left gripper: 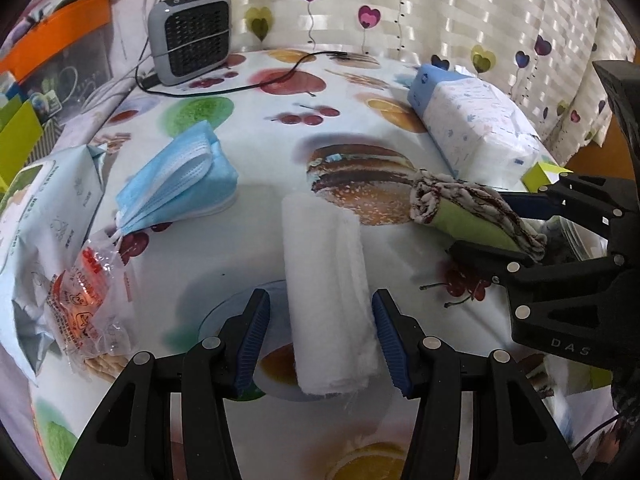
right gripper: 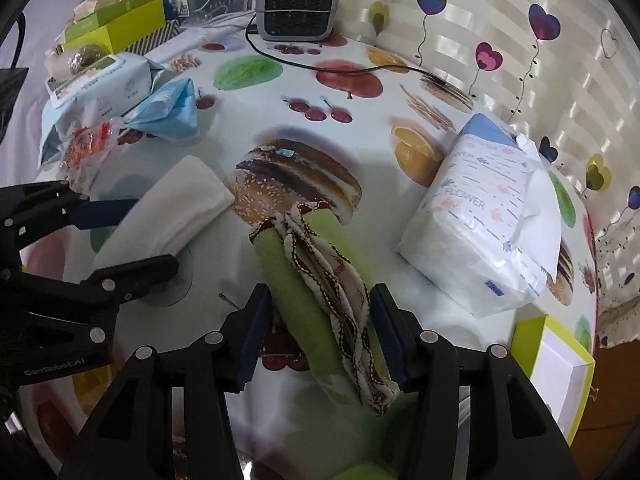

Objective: Organize soft objects
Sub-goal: 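Grasp and lift the white rolled towel with the left gripper while the right gripper lifts the green cloth, then carry the white towel and green cloth over the white tray with both grippers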

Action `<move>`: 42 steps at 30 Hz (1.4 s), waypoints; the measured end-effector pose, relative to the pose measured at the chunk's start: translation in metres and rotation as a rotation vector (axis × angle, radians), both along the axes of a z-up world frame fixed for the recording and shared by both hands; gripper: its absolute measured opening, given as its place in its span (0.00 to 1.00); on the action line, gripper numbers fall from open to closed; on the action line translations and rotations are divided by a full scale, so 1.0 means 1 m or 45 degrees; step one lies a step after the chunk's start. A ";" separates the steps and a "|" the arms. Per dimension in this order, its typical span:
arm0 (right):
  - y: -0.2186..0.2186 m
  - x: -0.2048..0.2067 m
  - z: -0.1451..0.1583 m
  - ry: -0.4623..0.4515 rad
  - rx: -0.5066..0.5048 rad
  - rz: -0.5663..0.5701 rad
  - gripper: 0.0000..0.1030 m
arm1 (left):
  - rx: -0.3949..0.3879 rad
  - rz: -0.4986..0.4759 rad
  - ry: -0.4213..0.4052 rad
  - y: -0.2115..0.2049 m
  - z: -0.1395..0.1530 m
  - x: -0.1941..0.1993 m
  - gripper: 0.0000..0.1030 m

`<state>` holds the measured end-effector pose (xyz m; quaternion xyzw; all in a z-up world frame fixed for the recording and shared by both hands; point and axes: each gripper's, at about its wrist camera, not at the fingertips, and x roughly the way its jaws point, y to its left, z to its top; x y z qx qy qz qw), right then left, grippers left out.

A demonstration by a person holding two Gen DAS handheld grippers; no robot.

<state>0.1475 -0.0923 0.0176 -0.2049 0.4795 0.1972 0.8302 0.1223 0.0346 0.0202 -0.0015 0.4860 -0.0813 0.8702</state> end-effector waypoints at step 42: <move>-0.031 -0.076 0.069 -0.319 0.108 -0.102 0.24 | -0.095 -0.029 -0.264 -0.015 0.075 -0.051 0.21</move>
